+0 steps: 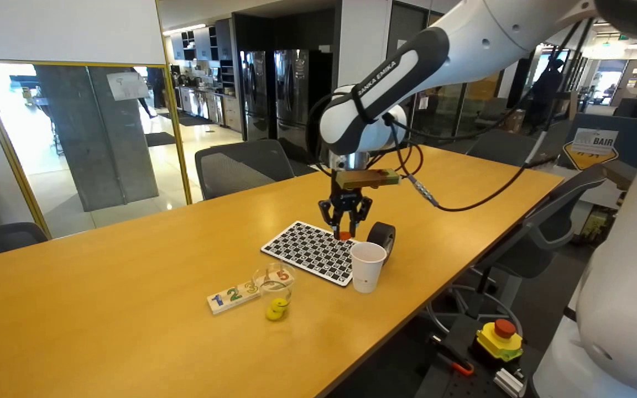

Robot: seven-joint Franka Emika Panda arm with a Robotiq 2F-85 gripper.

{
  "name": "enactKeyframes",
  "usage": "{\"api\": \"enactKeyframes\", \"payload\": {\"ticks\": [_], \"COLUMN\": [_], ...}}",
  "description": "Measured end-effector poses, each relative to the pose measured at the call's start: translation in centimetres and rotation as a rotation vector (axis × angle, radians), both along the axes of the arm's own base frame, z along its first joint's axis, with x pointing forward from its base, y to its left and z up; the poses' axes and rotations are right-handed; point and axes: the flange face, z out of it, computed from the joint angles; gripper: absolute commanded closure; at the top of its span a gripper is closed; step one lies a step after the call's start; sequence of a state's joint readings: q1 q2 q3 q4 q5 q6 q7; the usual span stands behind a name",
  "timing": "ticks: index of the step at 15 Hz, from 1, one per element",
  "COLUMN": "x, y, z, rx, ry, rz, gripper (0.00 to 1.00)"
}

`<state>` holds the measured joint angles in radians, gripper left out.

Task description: Put the orange rings in the white cup and put the yellow rings in the clear cup

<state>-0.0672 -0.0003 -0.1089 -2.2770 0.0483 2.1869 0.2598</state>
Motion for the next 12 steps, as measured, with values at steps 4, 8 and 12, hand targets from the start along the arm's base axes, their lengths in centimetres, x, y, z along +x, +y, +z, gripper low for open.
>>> {"api": "enactKeyframes", "payload": {"ticks": [4, 8, 12], "x": [-5.7, -8.0, -8.3], "y": [-2.4, -2.5, -2.3], "z": [0.3, 0.1, -0.4], "rx": [0.022, 0.034, 0.048], "ry": [0.009, 0.016, 0.007], "rz": [-0.072, -0.087, -0.098], "gripper": [0.82, 0.82, 0.82]}}
